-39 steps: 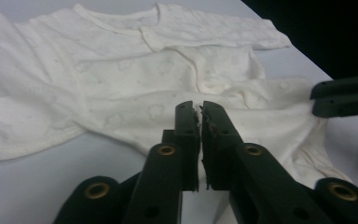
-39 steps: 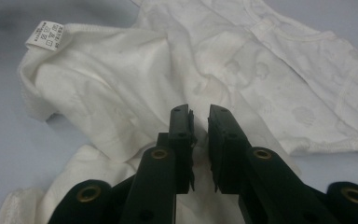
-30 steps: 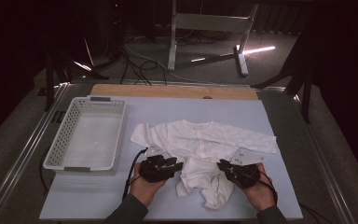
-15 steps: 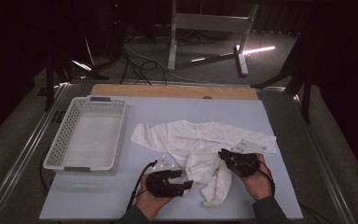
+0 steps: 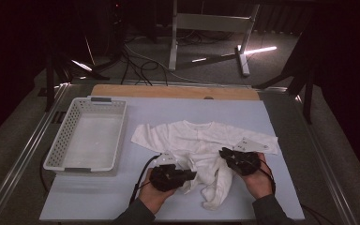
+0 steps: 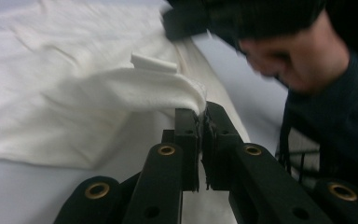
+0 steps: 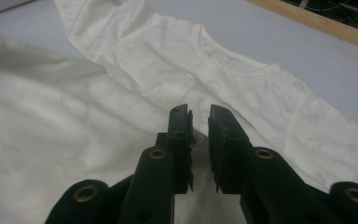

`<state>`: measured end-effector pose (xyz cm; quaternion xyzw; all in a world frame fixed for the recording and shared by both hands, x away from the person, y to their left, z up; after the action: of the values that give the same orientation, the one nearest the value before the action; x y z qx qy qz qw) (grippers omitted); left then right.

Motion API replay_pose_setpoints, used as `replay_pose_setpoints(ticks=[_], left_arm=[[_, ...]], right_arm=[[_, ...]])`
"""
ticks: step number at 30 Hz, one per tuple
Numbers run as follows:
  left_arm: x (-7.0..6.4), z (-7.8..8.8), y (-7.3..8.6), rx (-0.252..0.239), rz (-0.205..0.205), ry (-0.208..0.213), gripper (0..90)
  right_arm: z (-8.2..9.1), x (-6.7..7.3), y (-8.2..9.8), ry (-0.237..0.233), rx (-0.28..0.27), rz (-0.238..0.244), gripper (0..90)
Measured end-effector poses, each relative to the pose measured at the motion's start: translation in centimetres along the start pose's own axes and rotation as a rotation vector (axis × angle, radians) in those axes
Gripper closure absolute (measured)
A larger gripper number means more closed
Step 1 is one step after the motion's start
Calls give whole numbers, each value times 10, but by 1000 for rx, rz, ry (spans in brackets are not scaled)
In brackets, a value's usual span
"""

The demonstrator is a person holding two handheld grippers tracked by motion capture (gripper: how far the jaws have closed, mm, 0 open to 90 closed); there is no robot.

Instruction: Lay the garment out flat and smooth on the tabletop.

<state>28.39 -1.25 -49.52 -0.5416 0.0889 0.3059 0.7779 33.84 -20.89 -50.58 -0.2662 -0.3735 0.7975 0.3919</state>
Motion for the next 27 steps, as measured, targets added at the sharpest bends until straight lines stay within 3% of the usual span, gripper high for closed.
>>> replay_pose_setpoints(ticks=[4,10,12,16,20,27], left_arm=[[27,11,-3,-5,71,-70,832],[65,17,0,13,86,-208,810],[72,16,1,21,87,-226,805],[70,15,4,18,64,-230,684],[59,18,6,-3,24,-219,568],[39,10,8,21,-46,-177,548]], right_arm=[[0,0,0,12,4,5,747],[-2,1,2,17,11,6,725],[-2,2,1,14,6,8,687],[2,8,-1,0,-8,10,581],[6,16,-4,-19,-29,4,517],[15,35,-2,-50,-44,43,499]])
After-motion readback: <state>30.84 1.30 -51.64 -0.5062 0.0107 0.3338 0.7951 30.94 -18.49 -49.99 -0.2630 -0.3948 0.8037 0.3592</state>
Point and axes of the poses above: each handheld gripper's, and its own axes: z roughly backward along the jaws, y roughly out of its underside, x roughly to its left, the point moved 7 cm from there along -z, roughly forward along the jaws, and after that the axes turned 7 degrees about y, right-handed, at the moved point
